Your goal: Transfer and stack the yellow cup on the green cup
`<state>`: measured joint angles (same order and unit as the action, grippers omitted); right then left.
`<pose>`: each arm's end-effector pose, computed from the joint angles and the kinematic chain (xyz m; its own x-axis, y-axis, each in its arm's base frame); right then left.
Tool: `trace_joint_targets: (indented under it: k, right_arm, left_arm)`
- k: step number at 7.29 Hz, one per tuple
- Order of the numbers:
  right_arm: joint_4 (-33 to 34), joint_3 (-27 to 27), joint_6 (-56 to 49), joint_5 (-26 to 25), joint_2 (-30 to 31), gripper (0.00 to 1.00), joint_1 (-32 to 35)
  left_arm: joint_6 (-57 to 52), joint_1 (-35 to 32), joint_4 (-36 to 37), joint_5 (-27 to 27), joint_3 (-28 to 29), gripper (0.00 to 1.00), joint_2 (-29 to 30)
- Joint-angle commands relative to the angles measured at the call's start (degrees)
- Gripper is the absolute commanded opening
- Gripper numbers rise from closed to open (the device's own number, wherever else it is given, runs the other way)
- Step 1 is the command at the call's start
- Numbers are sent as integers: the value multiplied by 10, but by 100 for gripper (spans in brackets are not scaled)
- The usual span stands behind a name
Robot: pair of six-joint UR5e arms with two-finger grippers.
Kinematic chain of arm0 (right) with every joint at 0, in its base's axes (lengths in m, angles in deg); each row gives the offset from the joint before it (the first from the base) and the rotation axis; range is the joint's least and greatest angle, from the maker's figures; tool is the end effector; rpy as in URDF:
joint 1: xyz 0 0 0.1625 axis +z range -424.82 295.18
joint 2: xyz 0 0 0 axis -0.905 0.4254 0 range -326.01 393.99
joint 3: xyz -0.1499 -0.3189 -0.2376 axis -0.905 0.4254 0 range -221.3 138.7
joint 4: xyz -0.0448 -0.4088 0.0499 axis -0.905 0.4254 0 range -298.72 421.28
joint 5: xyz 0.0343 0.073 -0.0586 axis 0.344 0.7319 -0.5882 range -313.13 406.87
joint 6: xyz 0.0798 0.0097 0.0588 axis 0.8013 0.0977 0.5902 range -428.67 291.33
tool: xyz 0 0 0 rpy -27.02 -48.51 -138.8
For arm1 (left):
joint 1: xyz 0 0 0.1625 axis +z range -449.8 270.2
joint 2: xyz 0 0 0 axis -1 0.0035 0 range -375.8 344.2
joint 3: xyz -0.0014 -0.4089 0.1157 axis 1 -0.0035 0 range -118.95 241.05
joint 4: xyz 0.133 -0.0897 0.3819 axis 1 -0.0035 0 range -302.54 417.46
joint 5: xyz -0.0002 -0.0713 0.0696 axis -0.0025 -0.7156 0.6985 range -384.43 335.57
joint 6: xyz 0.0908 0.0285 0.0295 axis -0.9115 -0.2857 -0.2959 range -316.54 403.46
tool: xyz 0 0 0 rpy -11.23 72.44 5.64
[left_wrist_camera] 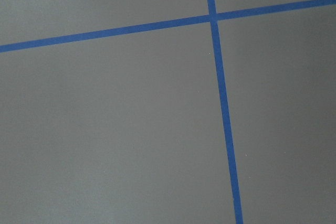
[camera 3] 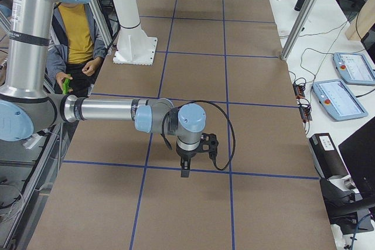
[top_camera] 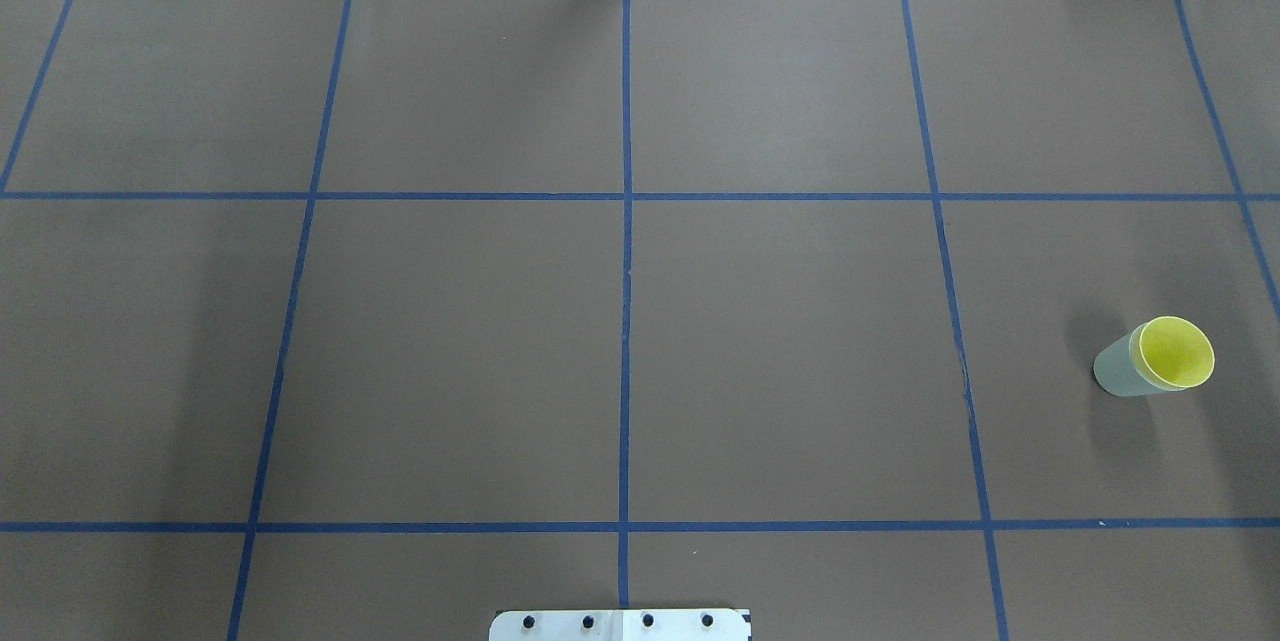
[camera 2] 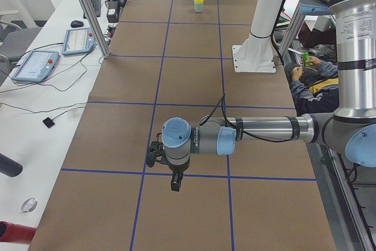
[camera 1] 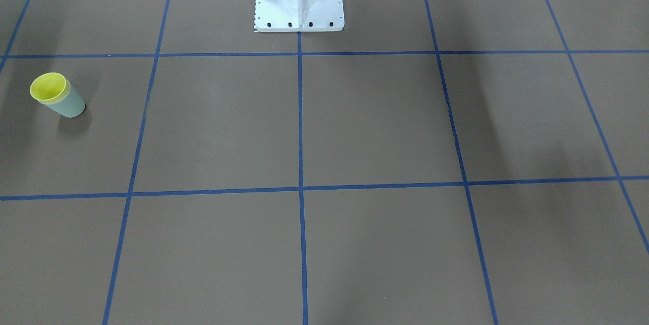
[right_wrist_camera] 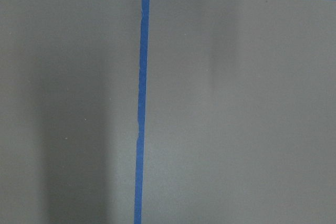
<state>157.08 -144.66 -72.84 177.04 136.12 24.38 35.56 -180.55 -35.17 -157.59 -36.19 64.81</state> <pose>0.0636 -0.3970 0.6533 0.7617 -0.0319 0.6471 0.0695 0.9970 -0.0326 -0.0708 -0.4219 0.6684 0.7243 0.1337 -0.6764 -0.0874 0.9909 0.1023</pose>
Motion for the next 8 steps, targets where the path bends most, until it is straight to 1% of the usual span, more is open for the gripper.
trace_joint_targets:
  k: [1,8]
  right_arm:
    - [0,0,0,0,0,100,0]
    - [0,4,0,0,1,100,0]
  left_arm:
    - [4,0,1,1,0,100,0]
    - [-2,1,2,3,0,100,-8]
